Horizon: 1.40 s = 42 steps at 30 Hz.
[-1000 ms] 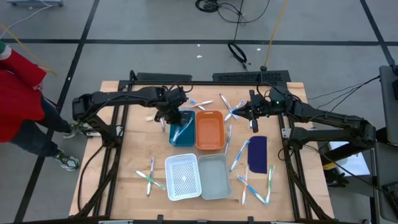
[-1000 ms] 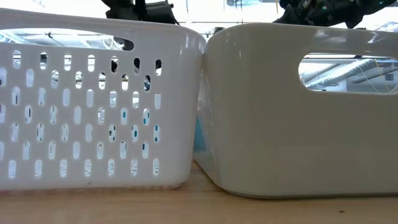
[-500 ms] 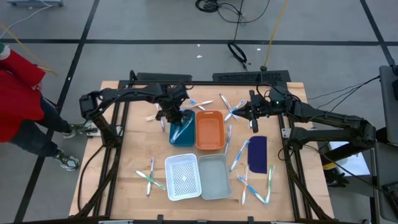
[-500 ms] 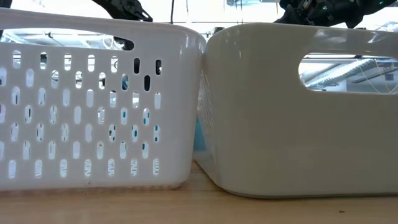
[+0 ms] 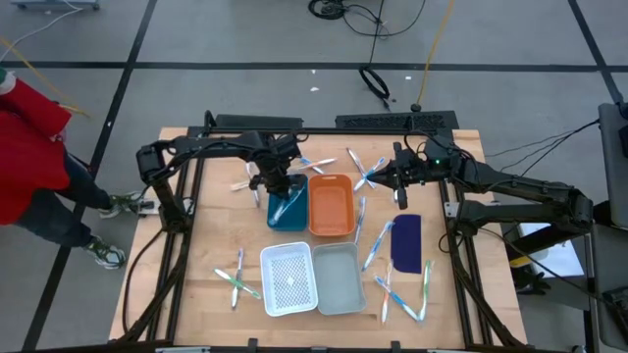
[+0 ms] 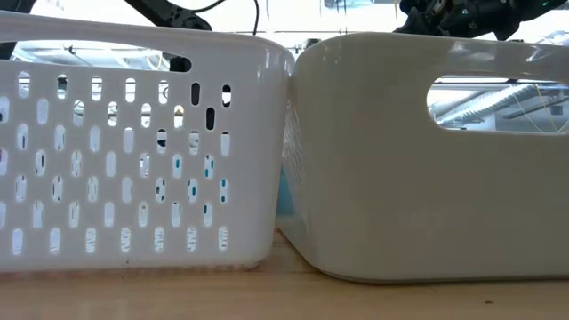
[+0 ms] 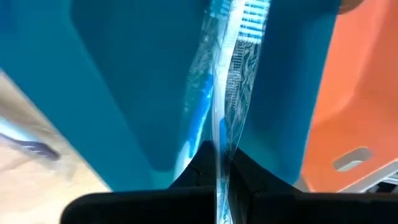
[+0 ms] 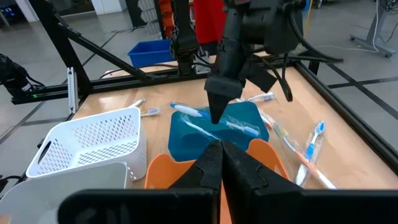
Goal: Pick & Place Toothbrushes
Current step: Put the blue toothbrush into the blue bin
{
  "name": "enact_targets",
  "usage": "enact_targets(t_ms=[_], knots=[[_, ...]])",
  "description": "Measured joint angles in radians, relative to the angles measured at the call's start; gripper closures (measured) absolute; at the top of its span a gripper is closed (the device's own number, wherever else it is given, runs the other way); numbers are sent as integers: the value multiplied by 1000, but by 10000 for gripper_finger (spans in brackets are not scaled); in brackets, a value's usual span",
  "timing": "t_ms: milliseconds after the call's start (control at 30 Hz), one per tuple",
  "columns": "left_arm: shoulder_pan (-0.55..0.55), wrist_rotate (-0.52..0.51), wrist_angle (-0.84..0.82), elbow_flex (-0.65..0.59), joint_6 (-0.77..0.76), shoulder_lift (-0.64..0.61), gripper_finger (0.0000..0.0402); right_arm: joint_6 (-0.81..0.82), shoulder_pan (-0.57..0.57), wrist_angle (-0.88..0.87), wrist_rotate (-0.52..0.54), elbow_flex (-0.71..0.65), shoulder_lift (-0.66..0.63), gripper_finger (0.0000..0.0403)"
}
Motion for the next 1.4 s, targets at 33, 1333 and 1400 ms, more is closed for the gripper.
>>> enact_targets(t_ms=[33, 1333, 1400], knots=[[2, 0, 1, 0, 2, 2, 401, 0, 0, -1, 0, 0, 0, 403], [23, 18, 1, 0, 22, -57, 243, 7, 0, 1, -3, 0, 0, 403], [24, 18, 0, 0, 4, -79, 240, 7, 0, 1, -4, 0, 0, 403]])
